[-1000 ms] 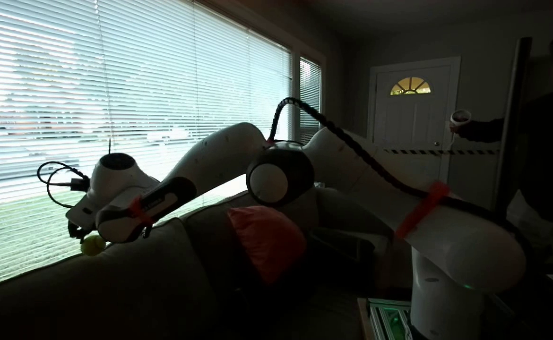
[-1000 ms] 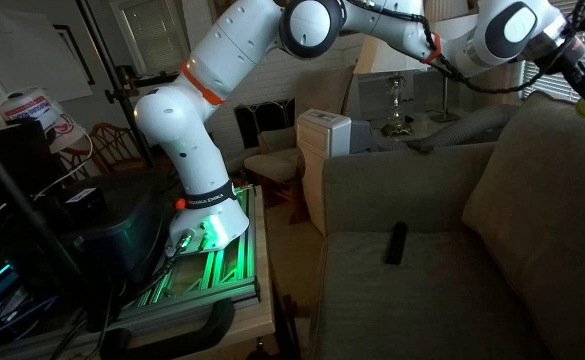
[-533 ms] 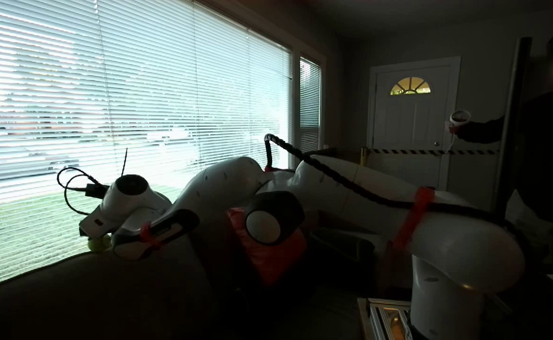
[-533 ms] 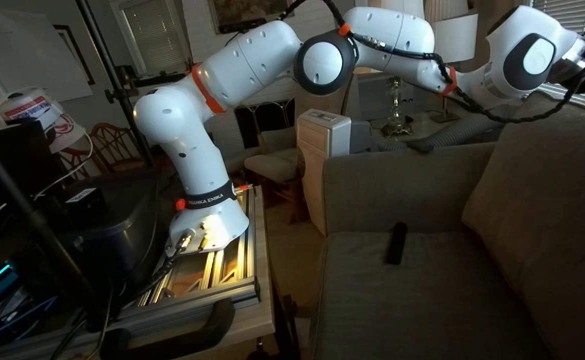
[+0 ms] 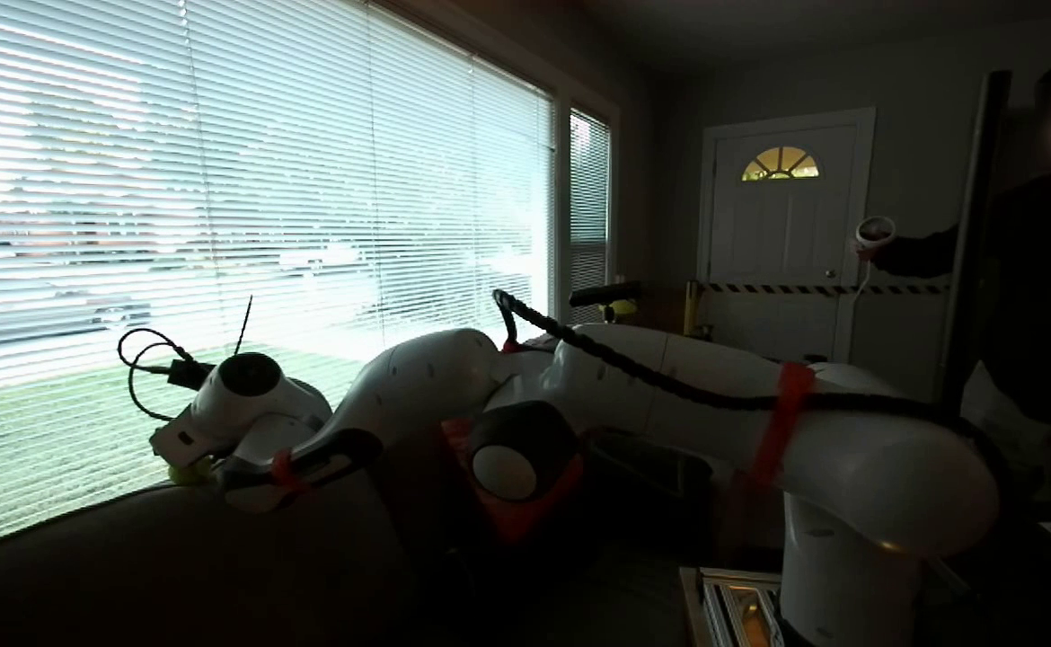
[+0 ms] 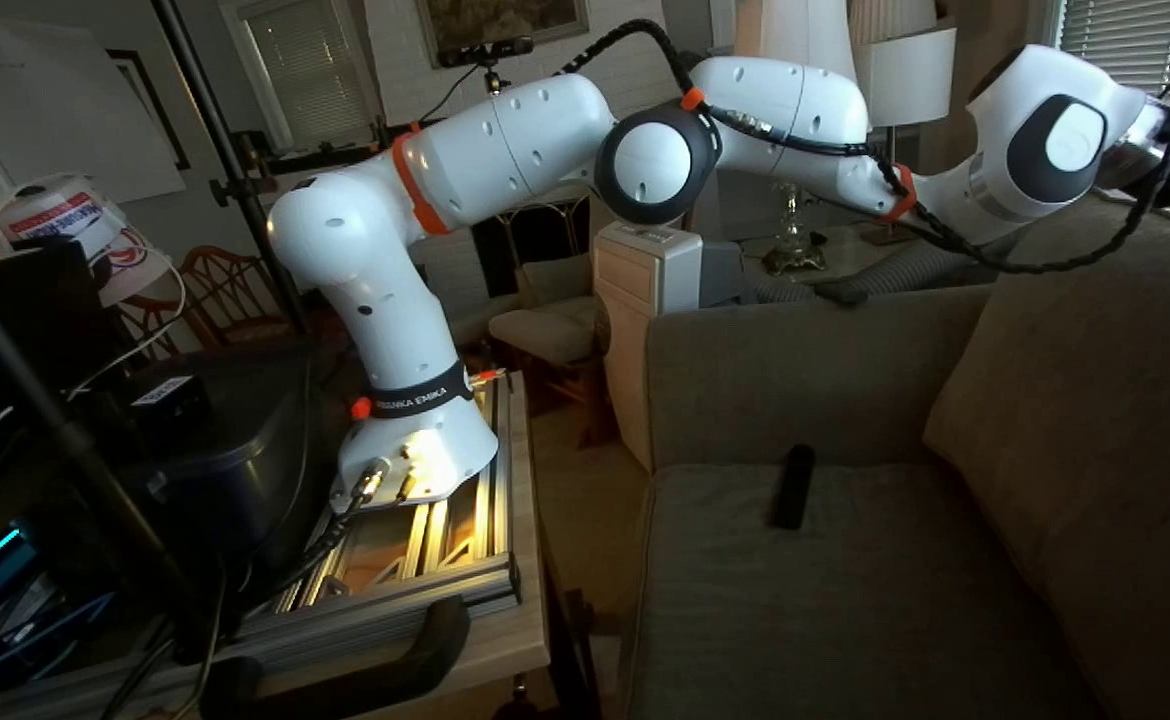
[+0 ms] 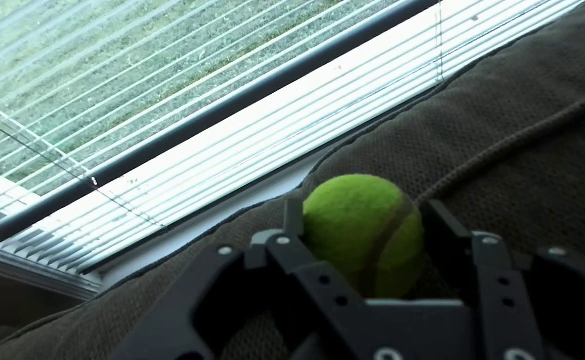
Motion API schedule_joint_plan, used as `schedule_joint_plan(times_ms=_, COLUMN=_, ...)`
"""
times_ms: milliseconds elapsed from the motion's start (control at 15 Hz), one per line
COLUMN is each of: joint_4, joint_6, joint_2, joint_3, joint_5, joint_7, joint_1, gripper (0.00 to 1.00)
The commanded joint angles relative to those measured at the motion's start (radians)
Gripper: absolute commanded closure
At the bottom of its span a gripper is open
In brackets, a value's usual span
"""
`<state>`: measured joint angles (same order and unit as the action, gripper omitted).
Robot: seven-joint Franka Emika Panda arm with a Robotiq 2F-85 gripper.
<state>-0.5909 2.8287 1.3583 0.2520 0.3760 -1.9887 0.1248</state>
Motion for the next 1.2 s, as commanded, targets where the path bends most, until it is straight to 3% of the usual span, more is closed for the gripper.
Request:
schedule_joint_plan(times_ms=0, joint_4=0.079, joint_6=-0.018, joint_2=0.06, joint_3=0.057, joint_5=0.009, joint_7=0.069, joint_1=-0.011, gripper=0.64)
schedule_joint_plan(times_ms=800, joint_4=0.027, joint_6=-0.198, joint_2=0.041, joint_3=0.074, joint_5=0.004, joint_7=0.076, joint_1=-0.071, gripper=0.64)
schedule_joint_plan(times_ms=867, joint_4=0.03, joint_6=-0.205, joint_2=0.041, joint_3=0.081, joint_5=0.006, joint_7=0.081, joint_1=-0.075, gripper=0.55)
schedule_joint_plan(times_ms=933, joint_4=0.033, joint_6=-0.209, joint_2=0.04, joint_3=0.085, joint_5=0.006, joint_7=0.082, joint_1=-0.078, gripper=0.14)
schedule_joint_plan(times_ms=1067, joint_4=0.039, joint_6=-0.214, joint_2=0.039, joint_3=0.092, joint_5=0.007, joint_7=0.082, joint_1=-0.084, gripper=0.12)
schedule_joint_plan(times_ms=1133, joint_4=0.041, joint_6=-0.218, joint_2=0.039, joint_3=0.093, joint_5=0.006, joint_7=0.084, joint_1=-0.088, gripper=0.04)
